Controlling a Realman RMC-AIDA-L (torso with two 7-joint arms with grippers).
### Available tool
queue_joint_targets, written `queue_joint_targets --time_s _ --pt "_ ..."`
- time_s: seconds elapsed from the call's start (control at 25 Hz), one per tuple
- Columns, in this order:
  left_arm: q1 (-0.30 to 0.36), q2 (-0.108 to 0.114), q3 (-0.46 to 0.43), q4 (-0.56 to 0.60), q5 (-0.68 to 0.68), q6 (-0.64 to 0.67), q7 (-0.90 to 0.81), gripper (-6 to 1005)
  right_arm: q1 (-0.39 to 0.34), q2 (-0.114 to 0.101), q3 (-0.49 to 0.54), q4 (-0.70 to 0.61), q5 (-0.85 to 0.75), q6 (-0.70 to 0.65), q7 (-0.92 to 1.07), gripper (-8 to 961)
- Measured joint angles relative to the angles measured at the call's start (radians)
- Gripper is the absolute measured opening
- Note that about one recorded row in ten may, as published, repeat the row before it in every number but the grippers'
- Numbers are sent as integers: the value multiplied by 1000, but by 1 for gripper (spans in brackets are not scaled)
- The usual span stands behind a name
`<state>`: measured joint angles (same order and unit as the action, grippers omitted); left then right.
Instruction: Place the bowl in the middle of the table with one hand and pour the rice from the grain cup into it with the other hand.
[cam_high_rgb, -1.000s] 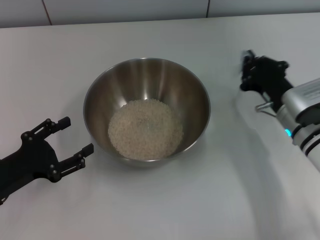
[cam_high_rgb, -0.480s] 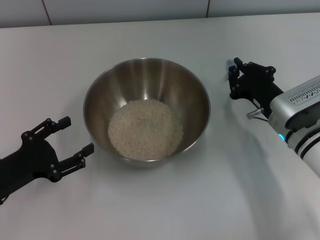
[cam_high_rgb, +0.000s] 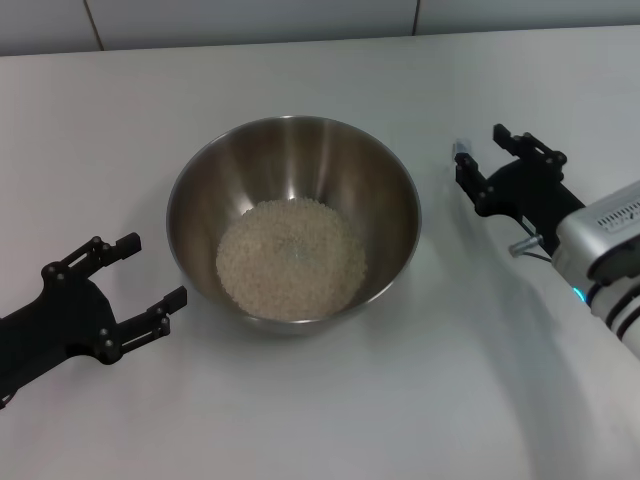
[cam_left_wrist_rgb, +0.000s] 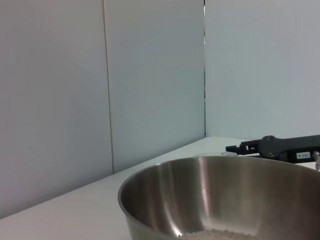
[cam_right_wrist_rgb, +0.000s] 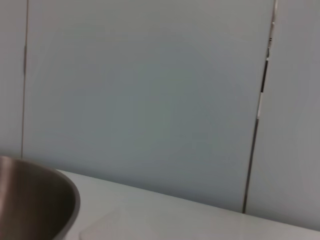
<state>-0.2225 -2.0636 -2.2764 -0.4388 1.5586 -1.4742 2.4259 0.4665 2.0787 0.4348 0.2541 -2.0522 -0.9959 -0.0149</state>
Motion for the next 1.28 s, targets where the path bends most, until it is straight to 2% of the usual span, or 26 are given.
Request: queue_joint_targets --time_s 0.08,0.36,0.44,0.48,0.52,0.64,0.68,0.76,0.84,0.88,0.92,1.04,1.08,1.28 --pt "0 0 0 1 0 0 0 829 -33 -1 -1 6 -9 -34 5 443" --pt "0 0 0 1 0 1 1 829 -110 -6 -2 2 -115 -131 86 661" --pt "2 0 0 0 0 1 1 829 -140 -16 -2 -10 -182 -194 140 792" --pt "4 0 0 0 0 0 1 829 -175 -33 -2 -28 -261 -293 214 793" --pt "5 0 0 0 0 0 1 829 -175 -33 -2 -28 -261 -293 214 795" --pt "10 0 0 0 0 -1 1 829 -214 -62 -2 -93 -366 -449 345 799" --pt "12 1 0 0 0 -4 1 829 -217 -70 -2 -182 -435 -555 445 801" --pt "14 1 0 0 0 -11 1 829 -214 -71 -2 -226 -464 -600 484 804" --pt "15 2 0 0 0 -20 1 829 -198 -59 -2 -337 -521 -695 550 807" --pt "15 2 0 0 1 -27 1 829 -179 -34 -5 -436 -544 -759 586 808" --pt "16 3 0 0 2 -32 1 829 -179 -34 -5 -436 -544 -759 586 809" --pt "17 3 2 0 7 -39 1 829 -147 -1 -11 -548 -552 -803 601 812" --pt "18 3 4 0 9 -40 1 829 -131 4 -14 -572 -569 -810 606 813" --pt "21 3 9 0 9 -41 1 829 -110 1 -25 -584 -588 -814 620 813"
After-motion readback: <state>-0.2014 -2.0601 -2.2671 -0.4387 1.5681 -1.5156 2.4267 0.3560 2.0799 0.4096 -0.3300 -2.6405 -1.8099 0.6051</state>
